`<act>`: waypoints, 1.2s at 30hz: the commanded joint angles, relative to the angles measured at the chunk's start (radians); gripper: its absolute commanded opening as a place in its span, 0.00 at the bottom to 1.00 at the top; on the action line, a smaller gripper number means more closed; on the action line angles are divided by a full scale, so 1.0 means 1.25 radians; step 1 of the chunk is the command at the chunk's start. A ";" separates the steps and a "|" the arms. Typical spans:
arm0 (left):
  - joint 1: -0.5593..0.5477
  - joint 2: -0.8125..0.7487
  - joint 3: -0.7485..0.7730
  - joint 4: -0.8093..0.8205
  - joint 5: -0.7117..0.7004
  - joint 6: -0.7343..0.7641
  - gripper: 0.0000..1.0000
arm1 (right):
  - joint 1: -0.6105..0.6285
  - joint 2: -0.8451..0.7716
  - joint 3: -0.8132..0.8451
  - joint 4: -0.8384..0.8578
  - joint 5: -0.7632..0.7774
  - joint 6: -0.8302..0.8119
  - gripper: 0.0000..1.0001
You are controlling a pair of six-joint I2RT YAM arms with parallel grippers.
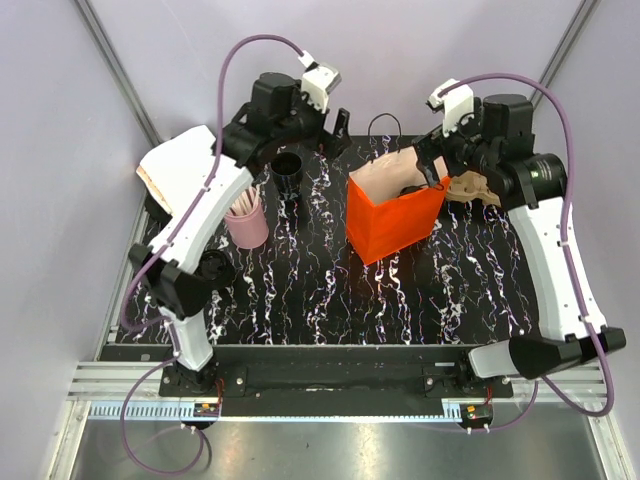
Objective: Pack the takeout coffee
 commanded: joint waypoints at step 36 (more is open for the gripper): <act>0.171 -0.697 -0.503 -0.098 -0.210 0.200 0.99 | -0.028 -0.505 -0.397 0.182 0.006 0.011 1.00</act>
